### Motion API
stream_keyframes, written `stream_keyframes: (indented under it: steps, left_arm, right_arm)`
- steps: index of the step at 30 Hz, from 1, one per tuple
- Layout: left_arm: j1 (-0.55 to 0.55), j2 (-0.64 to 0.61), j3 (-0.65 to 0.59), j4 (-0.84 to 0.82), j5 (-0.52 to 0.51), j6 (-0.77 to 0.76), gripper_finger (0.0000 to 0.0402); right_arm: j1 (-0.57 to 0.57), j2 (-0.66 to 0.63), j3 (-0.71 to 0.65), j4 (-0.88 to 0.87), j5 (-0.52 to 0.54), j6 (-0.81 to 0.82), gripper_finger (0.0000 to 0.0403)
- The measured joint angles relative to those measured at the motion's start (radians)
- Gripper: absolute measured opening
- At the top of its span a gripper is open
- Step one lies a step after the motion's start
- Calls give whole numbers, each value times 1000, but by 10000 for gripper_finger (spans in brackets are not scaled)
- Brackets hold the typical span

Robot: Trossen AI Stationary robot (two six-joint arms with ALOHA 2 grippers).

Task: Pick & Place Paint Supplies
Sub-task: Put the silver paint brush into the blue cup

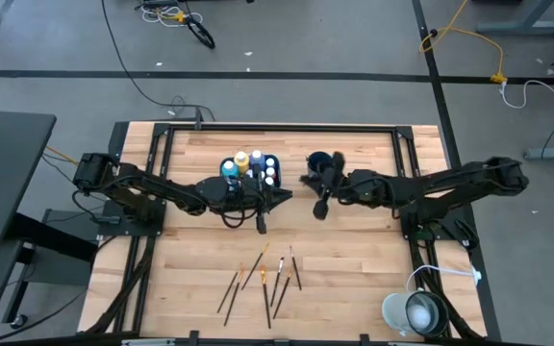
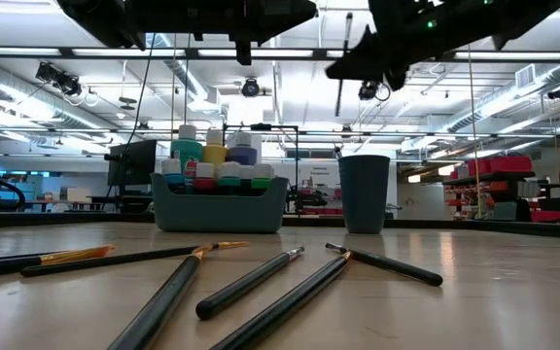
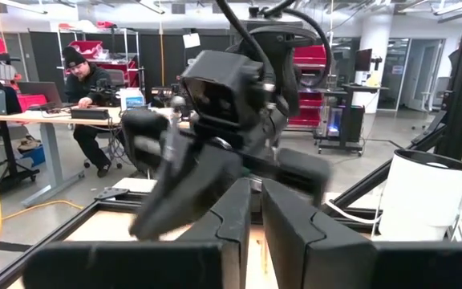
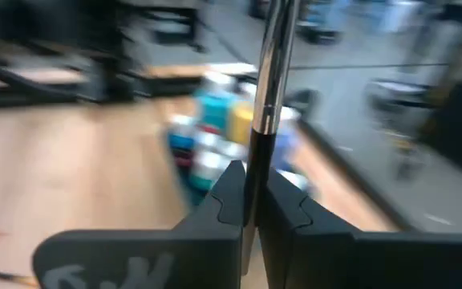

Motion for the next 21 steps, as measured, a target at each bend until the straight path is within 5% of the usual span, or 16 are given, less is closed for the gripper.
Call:
stream_keyframes:
  steps: [7, 21]
  left_arm:
    - [0, 0, 0, 0, 0, 0, 43]
    - [0, 0, 0, 1, 0, 0, 43]
  right_arm:
    - [-76, -58, 0, -174, 171, -12, 14]
    - [-234, 146, -2, -176, 94, 98, 14]
